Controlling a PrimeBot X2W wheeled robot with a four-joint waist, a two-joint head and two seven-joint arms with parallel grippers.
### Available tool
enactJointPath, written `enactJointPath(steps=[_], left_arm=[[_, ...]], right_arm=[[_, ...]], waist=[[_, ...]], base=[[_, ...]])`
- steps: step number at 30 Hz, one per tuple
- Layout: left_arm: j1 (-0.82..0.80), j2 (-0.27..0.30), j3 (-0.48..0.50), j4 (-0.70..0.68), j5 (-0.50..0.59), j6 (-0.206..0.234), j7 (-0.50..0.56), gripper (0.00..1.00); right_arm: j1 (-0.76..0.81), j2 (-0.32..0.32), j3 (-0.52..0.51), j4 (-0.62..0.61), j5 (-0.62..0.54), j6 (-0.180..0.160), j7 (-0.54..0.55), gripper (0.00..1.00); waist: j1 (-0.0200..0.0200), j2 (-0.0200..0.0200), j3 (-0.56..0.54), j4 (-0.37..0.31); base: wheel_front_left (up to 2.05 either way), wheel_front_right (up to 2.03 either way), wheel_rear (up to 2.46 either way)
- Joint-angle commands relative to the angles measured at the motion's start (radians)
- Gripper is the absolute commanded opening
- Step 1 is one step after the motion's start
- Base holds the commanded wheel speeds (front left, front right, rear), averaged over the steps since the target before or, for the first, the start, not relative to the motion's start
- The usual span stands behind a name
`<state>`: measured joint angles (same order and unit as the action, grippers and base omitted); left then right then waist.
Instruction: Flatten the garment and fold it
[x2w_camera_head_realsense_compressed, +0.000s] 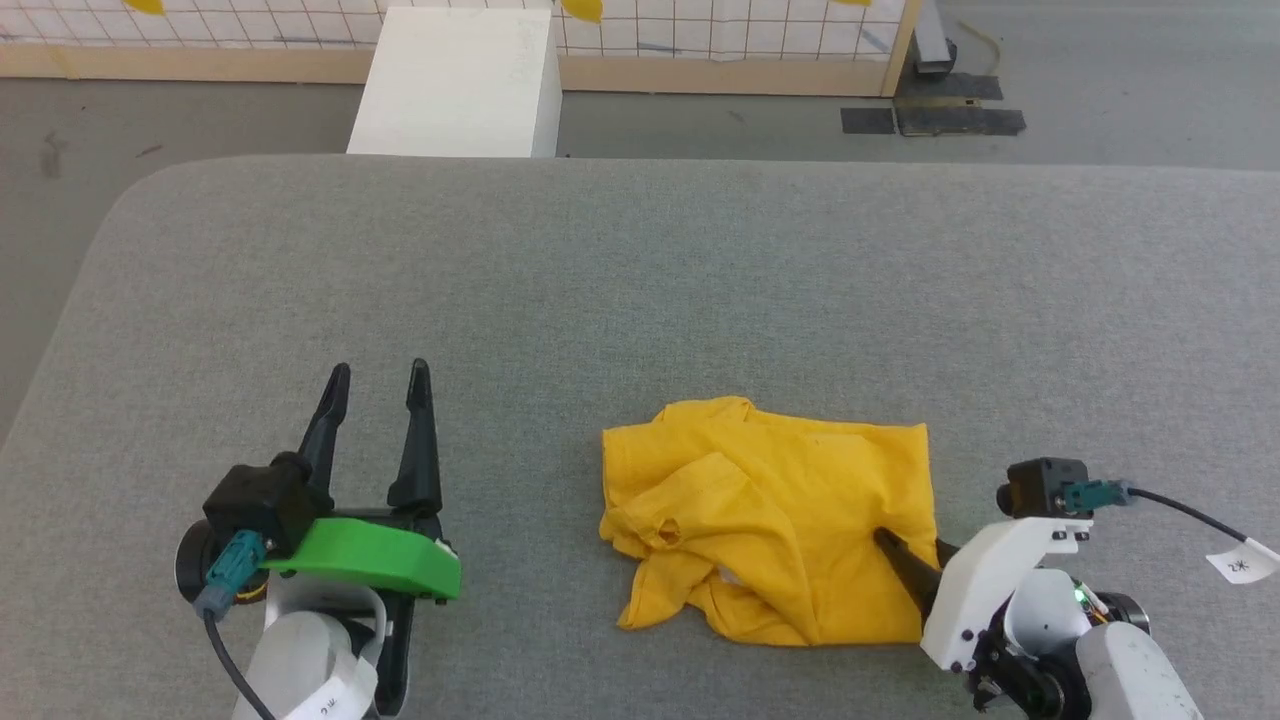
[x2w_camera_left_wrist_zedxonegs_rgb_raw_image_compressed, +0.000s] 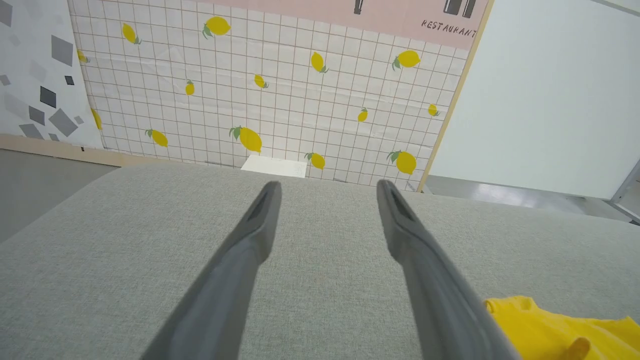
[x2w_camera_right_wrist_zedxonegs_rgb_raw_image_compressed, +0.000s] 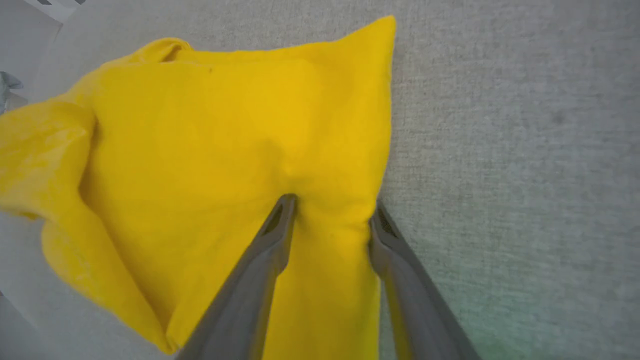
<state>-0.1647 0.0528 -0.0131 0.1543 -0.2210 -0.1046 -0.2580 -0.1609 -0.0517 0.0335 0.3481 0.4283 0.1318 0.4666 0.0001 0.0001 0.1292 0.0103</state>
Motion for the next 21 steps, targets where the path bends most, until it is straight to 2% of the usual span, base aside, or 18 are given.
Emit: enactJointPath(steps=[1,6,10,12,16,21], left_arm=[[-0.009,-0.003,0.002,0.002,0.000,-0.001,-0.004,1.00],[-0.005,-0.003,0.014,0.002,0.000,-0.001,-0.004,1.00],[0.004,-0.003,0.030,-0.007,0.005,-0.001,-0.004,1.00],[0.008,-0.003,0.038,-0.015,0.009,-0.001,-0.004,1.00],[0.004,-0.003,0.046,-0.033,0.015,-0.001,-0.004,1.00],[-0.018,-0.002,0.047,-0.053,0.033,-0.004,-0.004,1.00]], right_arm=[[-0.008,0.001,0.003,0.006,-0.017,-0.001,0.006,0.00],[-0.029,0.001,0.014,-0.026,-0.081,-0.001,0.005,0.00],[-0.084,0.000,0.094,-0.089,-0.234,-0.001,0.025,0.00],[-0.128,-0.021,0.157,-0.122,-0.304,-0.001,0.043,0.00],[-0.230,-0.120,0.278,-0.175,-0.374,-0.001,0.068,0.00],[-0.339,-0.231,0.334,-0.199,-0.390,-0.001,0.065,0.00]], waist=[[-0.0001,-0.0001,0.001,0.001],[-0.0001,-0.0001,0.007,-0.013],[-0.0001,-0.0001,0.019,-0.056],[-0.0001,-0.0001,0.027,-0.088],[-0.0001,-0.0001,0.050,-0.158],[-0.0001,-0.0001,0.090,-0.250]], base=[[0.00,0.00,0.00],[0.00,0.00,0.00],[0.00,0.00,0.00],[0.00,0.00,0.00],[0.00,0.00,0.00],[0.00,0.00,0.00]])
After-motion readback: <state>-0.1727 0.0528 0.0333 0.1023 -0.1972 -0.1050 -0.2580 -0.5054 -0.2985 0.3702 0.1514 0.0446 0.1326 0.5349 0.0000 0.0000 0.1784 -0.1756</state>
